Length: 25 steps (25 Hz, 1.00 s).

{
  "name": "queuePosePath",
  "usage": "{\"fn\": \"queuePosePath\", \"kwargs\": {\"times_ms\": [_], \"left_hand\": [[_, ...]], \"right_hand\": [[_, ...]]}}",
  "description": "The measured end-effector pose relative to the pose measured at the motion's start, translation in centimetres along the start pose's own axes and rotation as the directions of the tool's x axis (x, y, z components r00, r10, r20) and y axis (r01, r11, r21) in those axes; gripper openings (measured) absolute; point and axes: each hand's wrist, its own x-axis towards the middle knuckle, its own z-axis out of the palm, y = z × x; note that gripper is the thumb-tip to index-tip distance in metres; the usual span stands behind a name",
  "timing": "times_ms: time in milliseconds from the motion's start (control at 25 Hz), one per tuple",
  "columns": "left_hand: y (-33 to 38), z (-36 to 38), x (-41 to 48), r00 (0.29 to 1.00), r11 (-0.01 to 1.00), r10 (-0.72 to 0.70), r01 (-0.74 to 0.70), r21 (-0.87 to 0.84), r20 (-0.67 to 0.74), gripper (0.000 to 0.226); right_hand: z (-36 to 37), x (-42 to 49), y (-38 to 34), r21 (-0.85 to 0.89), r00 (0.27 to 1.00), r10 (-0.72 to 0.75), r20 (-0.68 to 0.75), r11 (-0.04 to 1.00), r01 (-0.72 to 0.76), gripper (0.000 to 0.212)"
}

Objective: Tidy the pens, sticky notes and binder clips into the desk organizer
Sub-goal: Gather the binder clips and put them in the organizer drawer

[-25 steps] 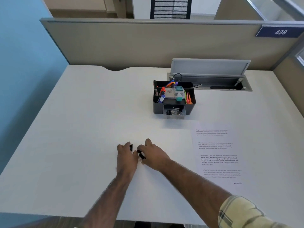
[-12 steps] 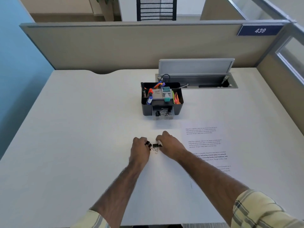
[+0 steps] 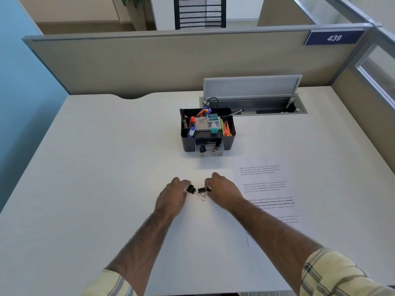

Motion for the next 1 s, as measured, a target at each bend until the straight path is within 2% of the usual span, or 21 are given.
{"fn": "queuePosePath", "kwargs": {"times_ms": [160,280,360,480,600,720,840,920,1000], "left_hand": [[0.3,-0.3,-0.5,0.991,0.987,-0.036,0.014,-0.159,-0.131,0.034],[-1.2,-0.6,-2.0,0.967,0.982,-0.034,-0.014,-0.187,-0.252,0.026],[-2.6,-0.2,-3.4,0.979,0.985,-0.011,-0.024,-0.169,-0.205,0.023],[-3.3,0.9,-4.6,0.997,0.997,0.017,-0.023,-0.068,-0.081,0.032],[-2.4,1.3,-4.1,0.995,0.999,0.043,-0.043,0.002,-0.092,0.03],[-1.9,1.3,-3.6,0.994,0.997,0.059,-0.054,0.051,-0.087,0.019],[-2.1,1.2,-3.6,0.995,0.997,0.049,-0.044,0.06,-0.082,0.017],[-2.1,0.9,-3.7,0.993,0.997,0.059,-0.052,0.062,-0.105,0.018],[-1.9,0.1,-3.7,0.984,0.997,0.074,-0.069,0.039,-0.159,0.02]], "right_hand": [[-0.2,-0.1,0.8,-0.024,1.0,-0.005,-0.013,1.0,0.004,0.021],[-0.2,-0.3,1.4,-0.027,0.999,-0.015,-0.037,1.0,0.014,0.017],[-0.1,-0.4,1.6,-0.027,0.999,-0.025,-0.037,0.999,0.024,0.018],[-0.5,-0.4,1.6,-0.02,0.998,-0.055,-0.006,0.998,0.055,0.021],[-1.8,-0.3,1.4,-0.055,0.993,-0.119,0.001,0.991,0.119,0.011],[-4.8,1.0,1.1,0.012,0.976,-0.119,-0.185,0.992,0.123,0.011],[-8.7,3.4,0.9,0.047,0.919,-0.088,-0.385,0.992,0.115,0.014],[-10.3,4.8,1.2,0.021,0.907,-0.078,-0.414,0.995,0.095,0.013],[-10.9,5.8,1.7,0.007,0.922,-0.065,-0.382,0.997,0.074,0.008]]}}
